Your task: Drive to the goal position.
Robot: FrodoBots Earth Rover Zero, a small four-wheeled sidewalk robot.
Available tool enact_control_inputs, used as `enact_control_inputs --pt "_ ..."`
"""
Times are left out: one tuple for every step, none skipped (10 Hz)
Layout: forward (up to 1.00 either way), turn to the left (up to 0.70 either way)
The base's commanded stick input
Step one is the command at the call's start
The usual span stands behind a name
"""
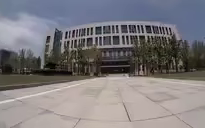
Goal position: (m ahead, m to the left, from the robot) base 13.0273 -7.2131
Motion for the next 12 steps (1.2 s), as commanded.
enact_control_inputs --pt "0.5 0.01" --pt "0.5 0.01" --pt "0.5 0.01" --pt "0.5 0.01" --pt "0.5 0.01" --pt "0.5 0.01" --pt "0.5 0.01" --pt "0.5 0.01" --pt "0.5 0.01" --pt "0.5 0.01" --pt "0.5 0.01" --pt "0.5 0.01"
